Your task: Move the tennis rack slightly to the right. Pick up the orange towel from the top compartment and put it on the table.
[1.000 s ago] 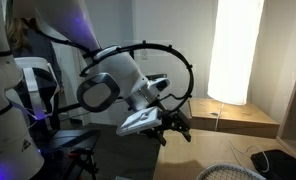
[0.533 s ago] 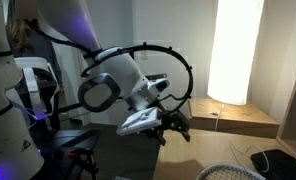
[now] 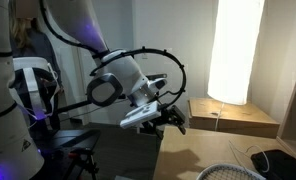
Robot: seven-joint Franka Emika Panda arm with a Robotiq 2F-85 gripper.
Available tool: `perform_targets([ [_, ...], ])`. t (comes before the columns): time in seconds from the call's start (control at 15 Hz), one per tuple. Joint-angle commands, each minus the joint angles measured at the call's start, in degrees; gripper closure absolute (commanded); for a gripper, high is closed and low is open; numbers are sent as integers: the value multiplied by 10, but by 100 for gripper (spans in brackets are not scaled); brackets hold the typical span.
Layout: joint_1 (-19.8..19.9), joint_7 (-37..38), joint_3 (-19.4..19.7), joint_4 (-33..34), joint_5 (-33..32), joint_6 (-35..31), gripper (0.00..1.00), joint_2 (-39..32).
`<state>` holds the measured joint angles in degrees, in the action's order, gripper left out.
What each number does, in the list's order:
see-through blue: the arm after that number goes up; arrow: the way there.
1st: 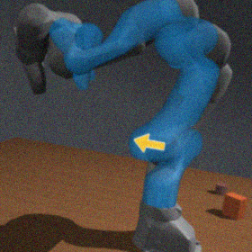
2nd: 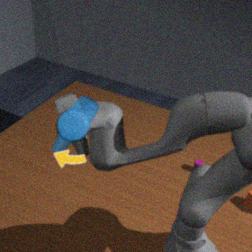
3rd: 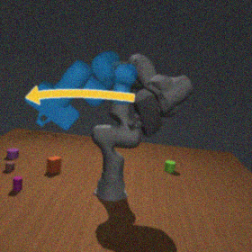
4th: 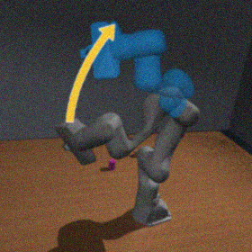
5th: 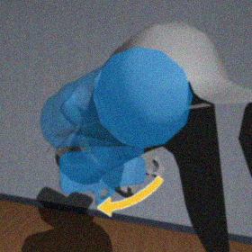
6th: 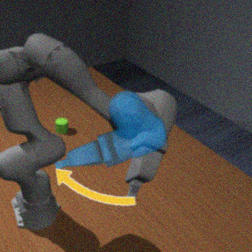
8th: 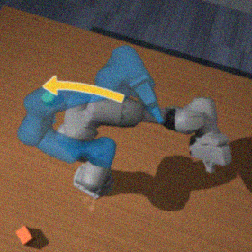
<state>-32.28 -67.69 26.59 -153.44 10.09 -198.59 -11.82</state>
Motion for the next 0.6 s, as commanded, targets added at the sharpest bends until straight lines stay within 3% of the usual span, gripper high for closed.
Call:
perform_targets([
  [0.0,-75,-50,30,18,55,0,0,-20],
  [0.53,-196,-101,87,44,116,16,0,-11],
])
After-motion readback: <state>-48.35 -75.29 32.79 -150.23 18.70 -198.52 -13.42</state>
